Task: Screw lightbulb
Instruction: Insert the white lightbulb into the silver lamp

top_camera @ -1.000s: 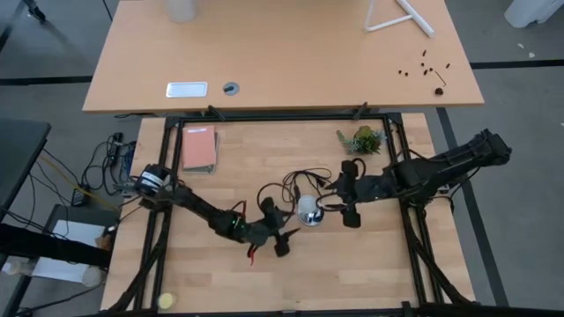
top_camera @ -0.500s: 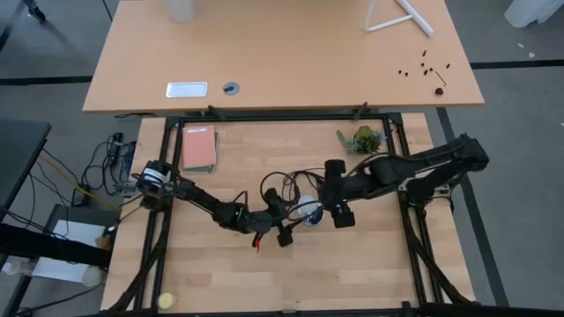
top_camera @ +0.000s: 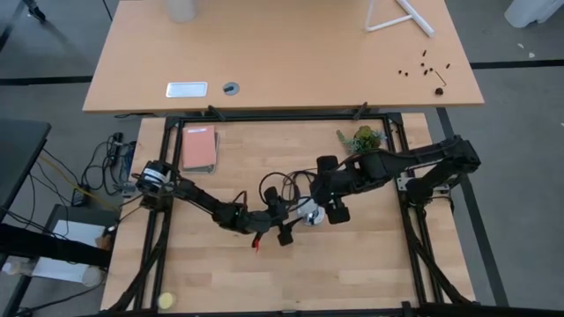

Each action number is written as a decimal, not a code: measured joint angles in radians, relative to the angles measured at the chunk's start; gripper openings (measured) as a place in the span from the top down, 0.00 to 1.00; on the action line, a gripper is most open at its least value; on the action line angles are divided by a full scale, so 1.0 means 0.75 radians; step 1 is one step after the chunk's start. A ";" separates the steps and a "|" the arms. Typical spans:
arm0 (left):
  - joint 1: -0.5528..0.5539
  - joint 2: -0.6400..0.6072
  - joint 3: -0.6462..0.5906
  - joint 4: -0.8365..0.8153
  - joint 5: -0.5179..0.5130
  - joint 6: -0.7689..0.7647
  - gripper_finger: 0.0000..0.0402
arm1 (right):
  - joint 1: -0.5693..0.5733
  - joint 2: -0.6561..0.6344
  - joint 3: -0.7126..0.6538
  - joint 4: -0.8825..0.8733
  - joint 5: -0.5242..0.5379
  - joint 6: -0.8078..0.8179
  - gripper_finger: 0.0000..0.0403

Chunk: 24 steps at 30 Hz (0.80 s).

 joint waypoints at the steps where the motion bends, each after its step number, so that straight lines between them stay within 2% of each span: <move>1: 0.004 0.000 0.000 -0.001 -0.001 0.000 0.38 | -0.003 -0.002 0.000 0.001 -0.001 -0.001 0.21; 15: 0.054 0.000 0.000 0.014 0.080 0.017 0.52 | -0.038 0.009 0.001 -0.007 -0.002 -0.036 0.22; 20: 0.053 0.000 0.000 0.023 0.099 0.038 0.56 | -0.048 0.009 0.001 -0.006 -0.127 0.002 0.23; 24: 0.053 0.000 0.000 0.049 0.113 0.039 0.58 | -0.059 0.009 0.001 -0.007 -0.144 0.042 0.22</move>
